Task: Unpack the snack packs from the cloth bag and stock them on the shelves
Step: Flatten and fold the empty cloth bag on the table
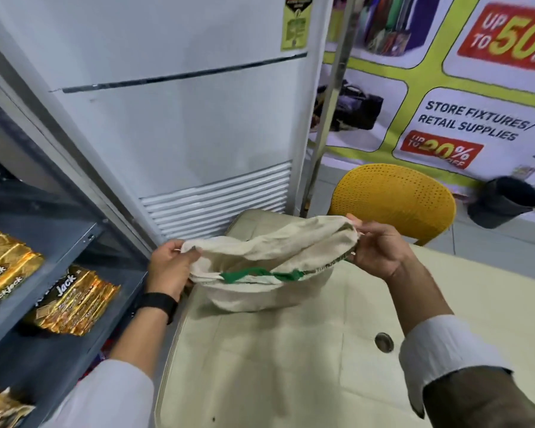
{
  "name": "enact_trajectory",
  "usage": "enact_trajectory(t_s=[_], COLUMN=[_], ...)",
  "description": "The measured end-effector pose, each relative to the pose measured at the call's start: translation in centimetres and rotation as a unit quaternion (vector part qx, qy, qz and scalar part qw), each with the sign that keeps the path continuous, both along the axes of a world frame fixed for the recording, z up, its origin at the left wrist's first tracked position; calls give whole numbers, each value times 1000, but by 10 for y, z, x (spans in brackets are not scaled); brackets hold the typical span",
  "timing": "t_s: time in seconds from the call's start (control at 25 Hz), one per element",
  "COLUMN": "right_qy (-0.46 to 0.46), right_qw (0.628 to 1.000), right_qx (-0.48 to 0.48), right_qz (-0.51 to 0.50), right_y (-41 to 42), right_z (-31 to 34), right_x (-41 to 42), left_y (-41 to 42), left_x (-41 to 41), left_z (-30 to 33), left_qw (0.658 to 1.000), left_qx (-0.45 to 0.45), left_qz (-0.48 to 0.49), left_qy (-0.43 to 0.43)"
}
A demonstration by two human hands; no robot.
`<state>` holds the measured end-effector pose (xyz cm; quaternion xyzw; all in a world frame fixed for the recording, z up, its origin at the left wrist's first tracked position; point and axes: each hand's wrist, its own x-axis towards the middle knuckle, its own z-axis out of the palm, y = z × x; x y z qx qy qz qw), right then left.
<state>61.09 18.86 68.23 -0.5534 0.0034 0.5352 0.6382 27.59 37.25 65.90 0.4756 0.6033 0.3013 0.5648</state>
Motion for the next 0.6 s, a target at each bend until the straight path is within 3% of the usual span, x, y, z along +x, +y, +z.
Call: enact_trajectory(t_s=[0.04,0.08,0.12,0.16,0.2,0.24,0.28,0.32,0.36,0.44,0.6], right_qy=[-107,-283,-438,-524,-536,-506,-403,-238,-97,-2,-13], right_qw=[993,946,860,781,762,789,862,940,975,985,936], right_qx=[-54,-155,-260,-336,-360,-344,-296,-221,-145,9,280], right_qz=[-6,-11,-37,-49,-50,-50,-79,-107,-135,-175,-211], right_y=[-22,-42,-63,-83,-102,-120,-133,-145,-157,-174,-225], right_z=[9,17,21,25,26,29,37,43,52,68,93], right_x=[4,5,9,11,13,17,19,24,28,42,46], left_y=[-5,-10,-20,-30,-43,-56,-65,-74,-81,-85,-112], left_x=[-5,-9,-10,-8,-2,7,17,27,37,55,63], left_z=[8,13,21,26,31,36,41,46,52,69,121], left_qw=[999,997,995,995,996,998,997,992,986,969,887], left_qx=[20,31,34,33,22,-7,-49,-89,-113,-115,-65], left_qz=[27,60,81,88,83,68,48,24,-1,-33,-90], left_qy=[25,40,38,35,19,-6,-43,-85,-126,-215,-448])
